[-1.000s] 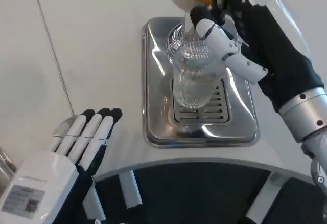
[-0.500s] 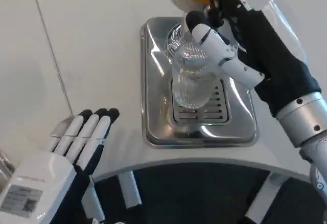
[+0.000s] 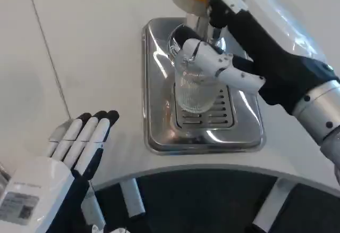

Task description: Grasp the cup under the faucet to collect the drink, then remove the cup.

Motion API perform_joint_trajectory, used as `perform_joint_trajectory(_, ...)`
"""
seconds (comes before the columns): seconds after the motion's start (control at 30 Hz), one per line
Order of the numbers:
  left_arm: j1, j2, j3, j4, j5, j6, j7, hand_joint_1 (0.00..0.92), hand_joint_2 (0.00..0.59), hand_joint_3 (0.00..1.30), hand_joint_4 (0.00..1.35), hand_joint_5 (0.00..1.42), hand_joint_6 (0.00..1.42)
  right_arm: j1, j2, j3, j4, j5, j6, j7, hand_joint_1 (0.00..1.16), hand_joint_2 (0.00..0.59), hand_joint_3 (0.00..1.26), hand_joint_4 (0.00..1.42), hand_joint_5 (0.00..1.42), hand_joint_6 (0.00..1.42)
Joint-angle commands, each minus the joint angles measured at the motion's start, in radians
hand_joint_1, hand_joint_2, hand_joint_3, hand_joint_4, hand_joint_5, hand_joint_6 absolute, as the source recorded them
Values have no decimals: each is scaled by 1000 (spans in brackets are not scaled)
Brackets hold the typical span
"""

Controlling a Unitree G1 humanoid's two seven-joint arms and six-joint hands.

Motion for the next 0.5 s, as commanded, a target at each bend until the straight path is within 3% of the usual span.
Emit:
perform_joint_trajectory(0.03,-2,-7,-2,14,5,-12,17,0,52,0,0,14,42,-48,-43,83,-35,-113,-14,90,26,415,41,0,12,95)
perform_joint_trajectory(0.2,-12,-13,-8,18,11,2,13,0,54,0,0,14,42,-93,-51,126,-24,-241,-20,171,12,426,44,0,14,108)
perform_joint_trajectory(0.5,-111,-64,-28,83,-16,31,33,0,45,0,0,22,52,-102,-36,93,7,-273,-38,199,22,448,44,0,14,98)
